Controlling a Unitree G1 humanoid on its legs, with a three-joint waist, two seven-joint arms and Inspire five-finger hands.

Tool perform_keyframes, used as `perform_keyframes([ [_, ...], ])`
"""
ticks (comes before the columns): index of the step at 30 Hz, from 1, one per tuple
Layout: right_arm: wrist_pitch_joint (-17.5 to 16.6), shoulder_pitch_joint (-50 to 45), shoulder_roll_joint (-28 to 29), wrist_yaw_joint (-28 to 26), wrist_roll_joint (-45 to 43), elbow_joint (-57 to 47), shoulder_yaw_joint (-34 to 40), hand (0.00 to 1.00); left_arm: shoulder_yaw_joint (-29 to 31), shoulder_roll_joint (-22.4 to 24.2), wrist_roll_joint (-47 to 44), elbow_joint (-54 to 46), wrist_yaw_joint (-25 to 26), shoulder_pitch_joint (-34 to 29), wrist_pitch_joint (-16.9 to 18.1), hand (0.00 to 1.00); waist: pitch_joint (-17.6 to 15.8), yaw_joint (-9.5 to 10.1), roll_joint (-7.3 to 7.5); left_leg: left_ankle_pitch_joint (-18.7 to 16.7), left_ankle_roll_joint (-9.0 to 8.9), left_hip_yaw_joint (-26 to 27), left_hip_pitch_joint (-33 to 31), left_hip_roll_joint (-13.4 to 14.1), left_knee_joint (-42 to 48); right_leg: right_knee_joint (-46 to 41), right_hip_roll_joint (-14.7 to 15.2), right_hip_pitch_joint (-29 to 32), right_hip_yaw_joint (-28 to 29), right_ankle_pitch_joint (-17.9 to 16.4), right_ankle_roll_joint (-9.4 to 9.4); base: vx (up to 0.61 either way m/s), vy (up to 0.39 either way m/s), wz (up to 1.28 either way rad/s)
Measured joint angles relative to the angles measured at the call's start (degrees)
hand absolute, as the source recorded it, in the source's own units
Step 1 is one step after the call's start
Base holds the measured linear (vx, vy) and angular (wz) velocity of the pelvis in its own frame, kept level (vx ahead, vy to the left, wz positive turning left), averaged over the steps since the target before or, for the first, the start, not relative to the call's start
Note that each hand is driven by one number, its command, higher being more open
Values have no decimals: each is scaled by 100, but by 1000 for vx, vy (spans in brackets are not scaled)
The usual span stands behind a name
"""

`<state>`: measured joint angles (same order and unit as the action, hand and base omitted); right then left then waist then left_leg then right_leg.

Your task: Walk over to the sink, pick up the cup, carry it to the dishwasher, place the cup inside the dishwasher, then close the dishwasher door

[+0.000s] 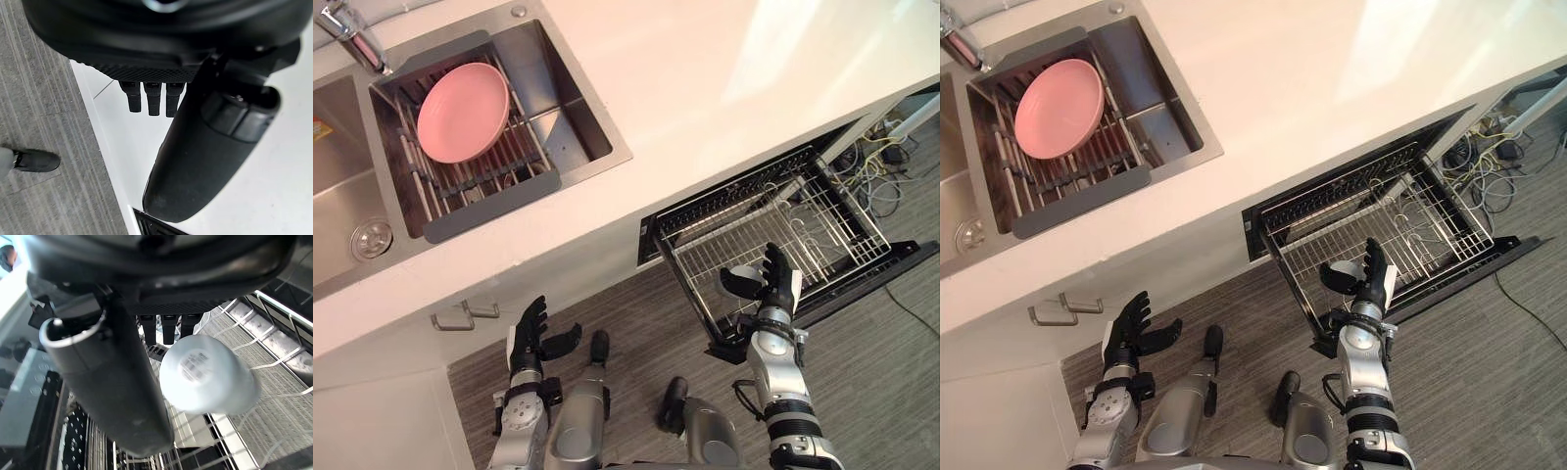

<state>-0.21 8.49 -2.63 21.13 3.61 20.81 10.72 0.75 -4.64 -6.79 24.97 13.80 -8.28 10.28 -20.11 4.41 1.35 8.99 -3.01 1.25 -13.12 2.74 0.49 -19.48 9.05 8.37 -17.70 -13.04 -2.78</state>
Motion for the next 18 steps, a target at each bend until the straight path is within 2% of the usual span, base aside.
perform_keyframes([
  [6,-7,-311,42,-253,-30,-226,-233,90,1,-12,11,181,-47,1,-18,90,-48,-89,62,-65,-51,82,189,85,-24,205,-113,-212,78,39,24,2,-37,-9],
  [10,-33,-677,46,-511,-173,-1116,-544,90,0,-14,12,346,-93,12,-36,90,-47,-142,64,-105,-87,87,316,107,-56,375,-158,-395,72,64,26,3,-7,-1],
  [14,-346,-1146,46,-642,-252,-2235,-655,90,-3,-15,16,523,-99,13,-36,90,-37,-235,72,-153,-99,4,463,71,-59,559,-162,-676,-34,66,19,30,-26,13],
  [18,-727,-1667,29,-858,-408,-3481,-627,90,46,-13,25,745,-116,25,-34,90,10,-392,126,-223,-119,-280,432,-38,172,749,-160,-1056,-431,68,6,33,-31,42],
])
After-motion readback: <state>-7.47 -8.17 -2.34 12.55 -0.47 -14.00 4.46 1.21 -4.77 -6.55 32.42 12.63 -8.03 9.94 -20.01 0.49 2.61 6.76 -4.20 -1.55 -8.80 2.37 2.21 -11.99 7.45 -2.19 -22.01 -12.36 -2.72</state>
